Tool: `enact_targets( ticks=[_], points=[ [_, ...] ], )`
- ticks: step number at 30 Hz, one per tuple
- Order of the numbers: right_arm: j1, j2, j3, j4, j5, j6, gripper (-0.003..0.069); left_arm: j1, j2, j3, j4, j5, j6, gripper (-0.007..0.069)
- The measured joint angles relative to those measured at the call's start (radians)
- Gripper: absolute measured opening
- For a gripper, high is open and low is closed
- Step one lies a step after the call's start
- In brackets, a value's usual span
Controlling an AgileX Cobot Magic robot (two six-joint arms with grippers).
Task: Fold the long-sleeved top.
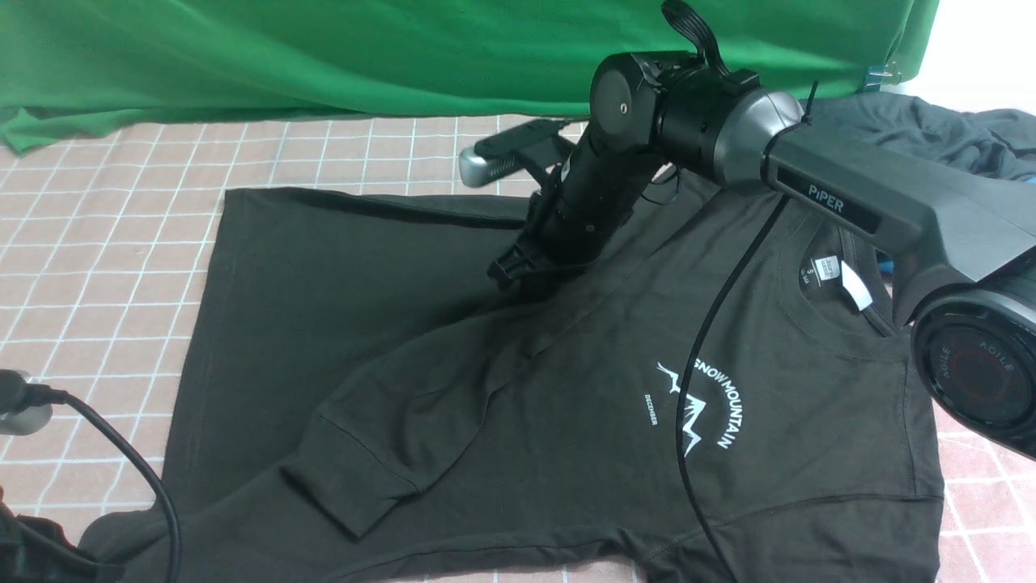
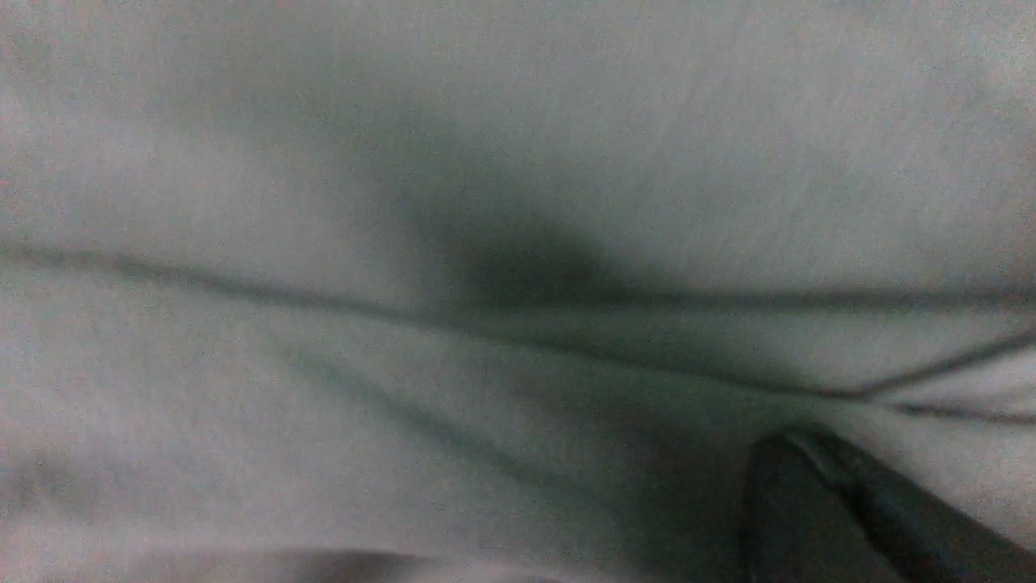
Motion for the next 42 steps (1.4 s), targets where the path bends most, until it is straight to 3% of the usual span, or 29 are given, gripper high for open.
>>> enact_targets(
  ticks=[11,13,14,15,16,17,18,22,35,42],
  points=[
    [-0.012,0.007,0.000,-0.098,0.041,0.098,0.0085,0.000,0.000,0.000,0.000,0.000,-0.001,0.0039],
    [-0.022,0.009,0.000,-0.100,0.024,0.127,0.0132,0.000,0.000,0.000,0.000,0.000,-0.001,0.0039],
    [-0.031,0.009,-0.002,-0.102,0.002,0.163,0.0204,0.000,0.000,0.000,0.000,0.000,-0.001,0.0039],
    [-0.032,0.009,-0.003,-0.102,0.002,0.168,0.0204,0.000,0.000,0.000,0.000,0.000,-0.001,0.0039],
    [-0.041,0.009,-0.018,-0.105,-0.024,0.205,0.0291,0.000,0.000,0.000,0.000,0.000,-0.001,0.0039],
    [-0.042,0.009,-0.020,-0.105,-0.026,0.209,0.0301,0.000,0.000,0.000,0.000,0.000,-0.001,0.0039],
    [-0.049,0.009,-0.045,-0.106,-0.058,0.240,0.0379,0.000,0.000,0.000,0.000,0.000,-0.001,0.0039],
    [-0.051,0.007,-0.075,-0.106,-0.183,0.300,0.0452,0.000,0.000,0.000,-0.001,0.000,-0.001,0.0039],
    [-0.051,0.065,-0.078,-0.048,-0.230,0.337,0.0464,0.000,0.000,0.000,-0.003,0.000,-0.001,0.0039],
    [-0.051,0.086,-0.078,-0.087,-0.230,0.377,0.0409,0.000,0.000,0.000,-0.003,0.000,-0.001,0.0039]
  ],
)
